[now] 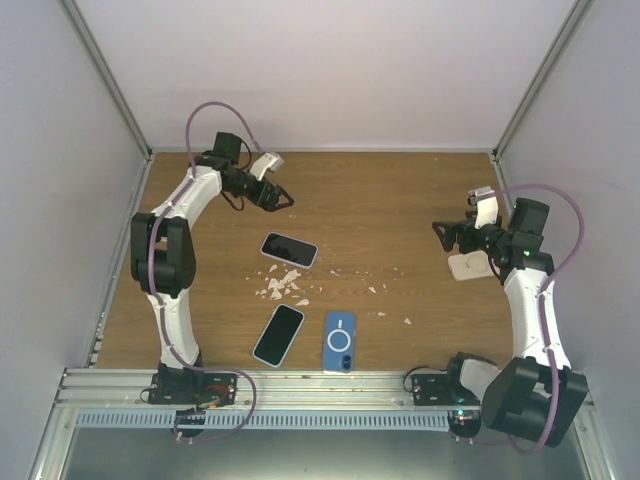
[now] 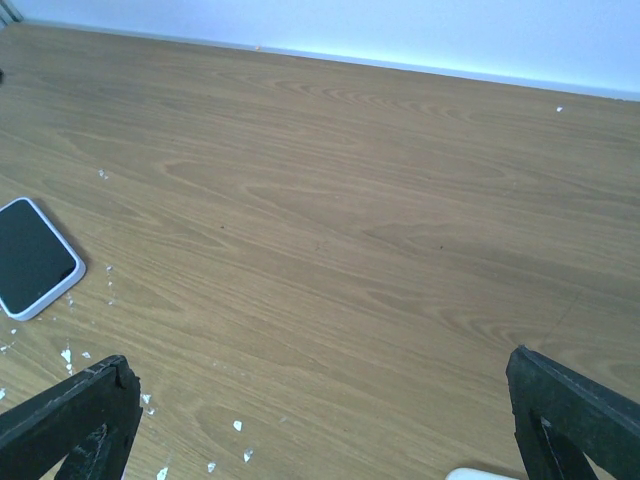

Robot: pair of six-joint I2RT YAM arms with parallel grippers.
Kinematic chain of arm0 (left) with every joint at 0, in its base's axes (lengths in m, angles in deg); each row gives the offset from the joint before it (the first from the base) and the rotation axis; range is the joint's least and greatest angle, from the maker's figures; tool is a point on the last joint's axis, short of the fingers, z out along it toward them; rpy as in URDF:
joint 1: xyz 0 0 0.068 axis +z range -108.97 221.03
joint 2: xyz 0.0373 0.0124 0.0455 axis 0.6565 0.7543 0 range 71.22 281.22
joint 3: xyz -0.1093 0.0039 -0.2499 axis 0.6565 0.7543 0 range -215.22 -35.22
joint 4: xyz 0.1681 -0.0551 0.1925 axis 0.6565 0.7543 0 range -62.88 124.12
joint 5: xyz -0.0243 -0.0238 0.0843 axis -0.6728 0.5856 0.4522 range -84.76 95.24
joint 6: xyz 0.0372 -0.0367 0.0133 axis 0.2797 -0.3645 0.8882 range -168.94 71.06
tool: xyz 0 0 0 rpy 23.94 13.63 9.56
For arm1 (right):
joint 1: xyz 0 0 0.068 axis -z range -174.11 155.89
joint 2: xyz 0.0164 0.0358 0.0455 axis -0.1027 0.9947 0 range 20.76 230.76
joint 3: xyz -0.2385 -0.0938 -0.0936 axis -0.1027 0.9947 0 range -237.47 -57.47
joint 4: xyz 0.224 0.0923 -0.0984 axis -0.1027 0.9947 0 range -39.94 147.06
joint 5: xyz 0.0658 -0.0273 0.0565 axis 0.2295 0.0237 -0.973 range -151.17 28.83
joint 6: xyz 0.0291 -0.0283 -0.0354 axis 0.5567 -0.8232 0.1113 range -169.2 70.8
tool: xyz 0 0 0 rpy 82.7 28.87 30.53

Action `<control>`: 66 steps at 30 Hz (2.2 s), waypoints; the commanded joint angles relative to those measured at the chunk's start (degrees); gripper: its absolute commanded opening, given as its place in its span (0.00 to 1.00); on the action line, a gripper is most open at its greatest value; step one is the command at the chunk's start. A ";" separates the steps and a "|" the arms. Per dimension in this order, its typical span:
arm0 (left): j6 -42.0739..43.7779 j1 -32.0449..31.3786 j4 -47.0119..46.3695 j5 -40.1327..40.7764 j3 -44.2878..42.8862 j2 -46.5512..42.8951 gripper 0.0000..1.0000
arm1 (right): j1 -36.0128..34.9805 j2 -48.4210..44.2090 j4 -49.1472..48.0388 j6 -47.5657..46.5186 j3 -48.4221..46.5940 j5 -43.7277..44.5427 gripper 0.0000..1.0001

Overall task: Take the phone out of the phone case
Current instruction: Pick up the phone at the center of the board.

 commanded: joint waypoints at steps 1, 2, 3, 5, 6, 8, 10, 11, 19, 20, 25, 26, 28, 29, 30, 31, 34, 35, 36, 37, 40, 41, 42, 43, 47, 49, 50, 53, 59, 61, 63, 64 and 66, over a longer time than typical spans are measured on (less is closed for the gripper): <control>3.12 -1.29 1.82 0.12 -2.36 3.95 0.99 | -0.10 -0.84 0.19 -0.85 0.38 -0.09 1.00; 3.30 -1.50 2.29 -0.13 -3.66 5.37 0.99 | -0.06 -0.80 0.10 -0.79 0.51 -0.32 1.00; 3.42 -1.58 3.42 -0.57 -5.65 7.41 0.99 | -0.12 -0.70 0.02 -0.75 0.68 -0.49 1.00; 3.80 -1.83 6.12 -1.87 -9.57 11.52 0.99 | -0.12 -0.39 0.22 -0.85 0.58 -0.74 1.00; 3.99 -2.01 6.77 -2.17 -10.60 13.18 0.99 | -0.10 -0.33 0.46 -0.79 0.40 -0.72 1.00; 4.08 -2.54 6.89 -1.25 -10.82 15.52 0.99 | -0.07 -0.38 0.65 -0.89 0.21 -0.26 1.00; 4.46 -2.69 6.98 -0.63 -10.33 16.54 0.99 | -0.07 -0.61 0.80 -0.88 0.16 0.00 1.00; 4.81 -2.69 7.14 -0.63 -10.00 16.87 0.99 | -0.12 -0.65 0.73 -0.91 0.15 0.03 1.00; 7.51 -2.69 7.75 -2.42 -3.61 16.00 0.99 | -0.09 0.14 0.49 -0.69 0.10 -0.57 1.00; 7.97 -2.73 8.16 -2.84 -2.18 15.83 0.99 | -0.06 0.21 0.58 -0.68 0.02 -0.62 1.00; 9.43 -2.36 6.85 -1.23 4.29 13.61 0.99 | -0.12 0.12 0.45 -0.51 0.08 -0.70 1.00; 9.76 -2.25 6.90 -1.14 5.24 13.27 0.99 | -0.05 0.17 0.41 -0.46 0.10 -0.80 0.99; 10.45 -2.04 7.37 -1.44 6.94 12.45 0.99 | -0.10 0.21 0.43 -0.46 0.17 -0.92 1.00; 10.90 -1.87 7.47 -1.64 8.18 11.71 0.99 | -0.08 0.14 0.45 -0.56 0.12 -0.88 1.00; 11.37 -1.85 7.49 -1.71 9.53 10.73 0.99 | -0.10 0.14 0.38 -0.49 0.18 -0.83 1.00; 12.00 -1.88 7.42 -1.62 11.01 9.50 0.99 | -0.12 0.08 0.27 -0.51 0.20 -0.84 1.00; 13.07 -1.82 6.84 -0.98 15.89 5.38 0.99 | -0.07 0.05 0.15 -0.50 0.40 -1.04 0.99; 13.50 -1.85 6.75 -0.88 17.53 3.67 0.99 | -0.12 0.09 0.04 -0.52 0.51 -1.21 1.00; 13.64 -1.83 6.51 -0.71 19.25 2.46 0.99 | -0.12 0.07 -0.05 -0.50 0.73 -1.36 1.00; 13.65 -1.89 6.06 -0.42 20.82 1.14 0.99 | -0.10 0.12 -0.19 -0.45 0.79 -1.49 1.00; 12.44 -1.98 3.21 1.16 25.47 -3.01 0.99 | -0.11 0.12 -0.40 -0.51 1.00 -1.77 1.00; 11.44 -2.07 1.54 2.77 26.86 -4.35 0.99 | -0.06 0.16 -0.45 -0.46 1.05 -1.80 1.00; 10.31 -2.31 -0.17 3.91 27.98 -5.74 0.99 | -0.06 0.07 -0.51 -0.47 1.13 -1.76 1.00; 9.54 -2.69 -2.18 4.96 29.22 -7.01 0.99 | -0.12 0.08 -0.56 -0.49 1.17 -1.84 1.00; 7.86 -5.98 -7.15 11.74 32.97 -10.65 0.99 | -0.12 -0.09 -0.60 -0.67 1.34 -1.77 0.99; 7.23 -7.90 -8.25 14.29 33.49 -11.16 0.99 | -0.12 -0.22 -0.52 -0.70 1.42 -1.60 1.00; 6.97 -8.74 -8.54 15.10 33.60 -11.32 0.99 | -0.10 -0.35 -0.51 -0.85 1.44 -1.55 1.00; 6.42 -11.37 -9.91 18.68 34.32 -11.51 0.99 | -0.07 -0.81 -0.51 -0.91 1.78 -1.28 1.00; 7.30 -15.94 -10.26 23.17 33.88 -10.05 0.99 | -0.12 -1.45 -0.54 -0.96 1.94 -1.11 1.00; 7.59 -17.29 -9.99 24.51 33.19 -9.11 0.99 | -0.05 -1.46 -0.52 -0.98 1.86 -1.03 0.99; 8.07 -18.67 -9.62 26.08 32.64 -8.11 0.99 | -0.08 -1.47 -0.37 -1.04 1.64 -0.98 1.00; 8.22 -19.29 -9.61 26.83 32.50 -7.54 0.99 | -0.12 -1.37 -0.28 -1.12 1.45 -1.06 1.00; 8.28 -20.37 -9.77 28.17 32.44 -6.67 0.99 | -0.11 -1.37 -0.16 -1.18 1.06 -0.90 1.00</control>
